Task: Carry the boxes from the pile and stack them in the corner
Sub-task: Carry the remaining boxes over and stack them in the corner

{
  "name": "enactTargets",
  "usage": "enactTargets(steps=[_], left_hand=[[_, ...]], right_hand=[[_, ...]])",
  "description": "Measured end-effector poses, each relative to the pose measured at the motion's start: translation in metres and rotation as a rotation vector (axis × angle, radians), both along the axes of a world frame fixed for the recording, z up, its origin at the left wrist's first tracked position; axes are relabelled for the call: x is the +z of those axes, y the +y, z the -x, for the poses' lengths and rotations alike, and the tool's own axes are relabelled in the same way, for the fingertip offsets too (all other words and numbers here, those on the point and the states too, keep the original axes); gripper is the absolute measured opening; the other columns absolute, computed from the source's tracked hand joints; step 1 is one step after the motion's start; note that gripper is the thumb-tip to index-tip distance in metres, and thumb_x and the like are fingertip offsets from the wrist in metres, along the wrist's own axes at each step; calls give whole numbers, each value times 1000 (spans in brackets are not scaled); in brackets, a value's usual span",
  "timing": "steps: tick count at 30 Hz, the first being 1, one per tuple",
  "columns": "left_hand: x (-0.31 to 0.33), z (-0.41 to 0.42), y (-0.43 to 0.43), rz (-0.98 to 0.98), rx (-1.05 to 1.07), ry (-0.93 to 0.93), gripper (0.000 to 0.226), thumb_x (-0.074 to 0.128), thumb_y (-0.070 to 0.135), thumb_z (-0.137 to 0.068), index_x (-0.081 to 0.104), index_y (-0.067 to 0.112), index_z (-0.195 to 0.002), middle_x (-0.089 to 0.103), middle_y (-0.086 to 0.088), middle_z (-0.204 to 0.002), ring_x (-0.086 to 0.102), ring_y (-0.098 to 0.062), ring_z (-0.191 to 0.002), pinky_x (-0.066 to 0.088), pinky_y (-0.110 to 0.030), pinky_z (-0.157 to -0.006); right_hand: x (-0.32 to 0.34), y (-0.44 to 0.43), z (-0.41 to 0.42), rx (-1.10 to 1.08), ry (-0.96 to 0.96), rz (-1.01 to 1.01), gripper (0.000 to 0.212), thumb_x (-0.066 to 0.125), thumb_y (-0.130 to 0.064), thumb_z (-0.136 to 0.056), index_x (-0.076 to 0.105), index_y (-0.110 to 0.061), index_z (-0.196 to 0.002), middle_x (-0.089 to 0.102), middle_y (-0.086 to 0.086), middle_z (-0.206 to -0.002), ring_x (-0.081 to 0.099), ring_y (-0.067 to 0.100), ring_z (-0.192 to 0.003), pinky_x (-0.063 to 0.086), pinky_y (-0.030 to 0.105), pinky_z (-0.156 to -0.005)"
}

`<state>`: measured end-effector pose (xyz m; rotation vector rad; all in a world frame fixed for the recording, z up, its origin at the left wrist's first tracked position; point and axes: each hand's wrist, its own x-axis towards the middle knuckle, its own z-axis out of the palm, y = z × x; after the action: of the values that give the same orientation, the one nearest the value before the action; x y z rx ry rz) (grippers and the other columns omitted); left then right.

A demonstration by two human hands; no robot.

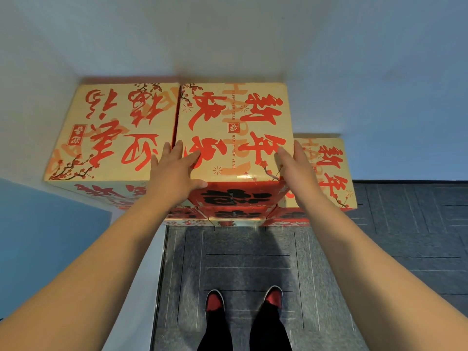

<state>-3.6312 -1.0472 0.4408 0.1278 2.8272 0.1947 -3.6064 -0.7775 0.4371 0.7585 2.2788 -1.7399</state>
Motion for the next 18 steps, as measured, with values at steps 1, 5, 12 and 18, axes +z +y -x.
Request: enactTargets(steps=[1,5,12,18], left_hand=[[1,0,0,-5,3,-9,87,70,56,-86,26,36,-159,9,-9,-170,1,-35,-157,7,-62,-122],[6,1,0,-49,16,-48,89,74,50,-86,26,33,-159,8,-10,-170,2,-34,-157,12,-62,-123],[26,-10,6,-164,65,-37,63,75,40,-88,51,19,-142,47,-9,-143,45,-36,-134,45,-43,-101],[75,-38,29,-397,243,-15,52,63,32,-99,52,14,-146,52,-6,-150,53,-24,-131,42,-35,-103]], right_hand=[[1,-1,0,12,-8,8,69,49,-51,-105,23,-32,-165,38,-8,-166,37,19,-151,35,48,-120],[7,2,2,11,-34,30,64,51,-44,-106,26,-32,-164,43,-8,-162,40,20,-149,38,45,-115],[23,7,-2,26,-75,18,75,55,-37,-102,17,-31,-167,36,-7,-166,36,23,-150,37,46,-114],[64,9,-17,-14,-2,-3,62,51,-34,-108,26,-24,-164,40,0,-164,52,17,-131,43,25,-91]])
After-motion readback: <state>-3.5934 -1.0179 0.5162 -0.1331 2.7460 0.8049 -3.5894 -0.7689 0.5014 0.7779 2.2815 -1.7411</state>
